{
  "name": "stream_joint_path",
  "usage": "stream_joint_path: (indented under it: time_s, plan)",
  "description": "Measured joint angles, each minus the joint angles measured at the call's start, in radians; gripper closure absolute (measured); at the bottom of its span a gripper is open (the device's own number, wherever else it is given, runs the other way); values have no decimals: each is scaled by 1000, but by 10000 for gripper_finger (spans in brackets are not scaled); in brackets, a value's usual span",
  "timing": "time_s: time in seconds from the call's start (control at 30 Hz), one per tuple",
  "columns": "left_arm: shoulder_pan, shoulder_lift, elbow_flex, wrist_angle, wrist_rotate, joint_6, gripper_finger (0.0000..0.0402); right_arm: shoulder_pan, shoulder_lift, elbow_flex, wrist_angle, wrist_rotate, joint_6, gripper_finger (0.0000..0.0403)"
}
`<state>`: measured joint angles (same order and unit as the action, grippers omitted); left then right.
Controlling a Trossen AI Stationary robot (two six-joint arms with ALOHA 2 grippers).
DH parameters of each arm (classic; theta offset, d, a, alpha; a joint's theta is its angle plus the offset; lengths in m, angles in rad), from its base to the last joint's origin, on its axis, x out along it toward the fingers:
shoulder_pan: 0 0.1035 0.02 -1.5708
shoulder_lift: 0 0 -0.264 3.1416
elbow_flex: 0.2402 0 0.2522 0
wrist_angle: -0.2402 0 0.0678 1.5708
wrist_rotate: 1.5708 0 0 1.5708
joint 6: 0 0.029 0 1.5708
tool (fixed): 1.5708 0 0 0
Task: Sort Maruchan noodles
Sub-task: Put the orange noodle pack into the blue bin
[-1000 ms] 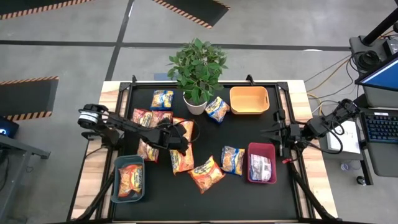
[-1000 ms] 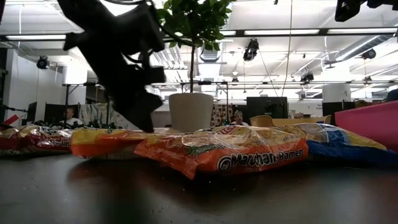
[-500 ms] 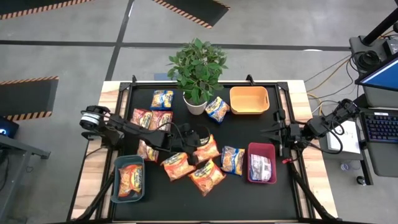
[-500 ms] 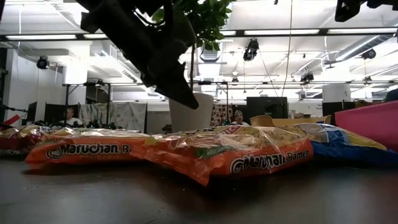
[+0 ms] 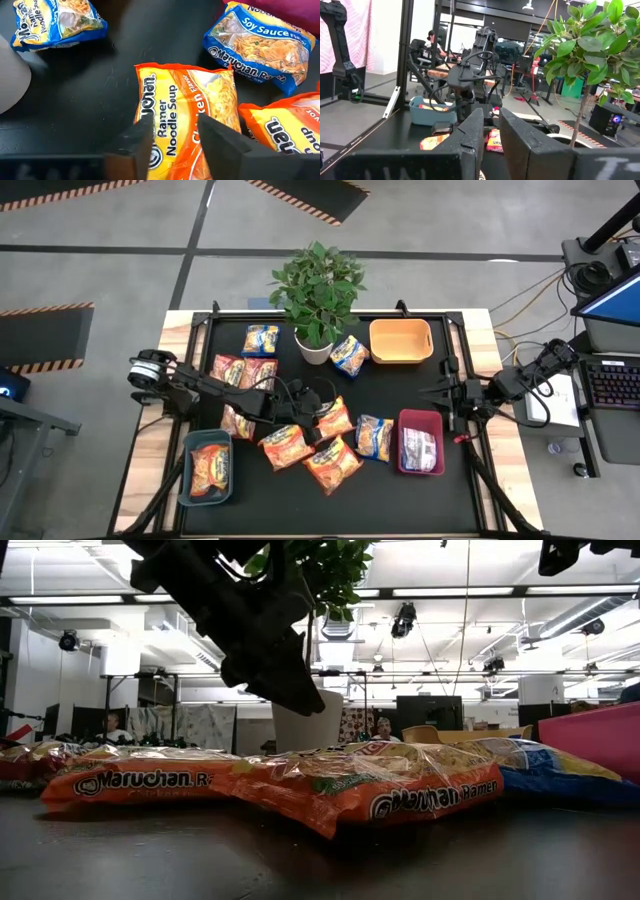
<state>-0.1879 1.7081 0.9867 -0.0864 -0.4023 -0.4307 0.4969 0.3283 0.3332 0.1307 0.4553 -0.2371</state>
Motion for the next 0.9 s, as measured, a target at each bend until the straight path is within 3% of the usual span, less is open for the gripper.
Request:
stream_joint_path:
  time_s: [0.2,0.4,0.7,0.9]
  plan:
    - [0,2,0,-28,-170,5,164,0,0,0,-1,0,1,351]
    - [-1,2,0,-34,-187,19,118,0,0,0,-7,0,0,351]
    - [15,3,-2,-21,-25,16,115,0,0,0,-17,0,0,351]
    - [44,3,-54,95,15,60,115,0,0,0,-17,0,0,351]
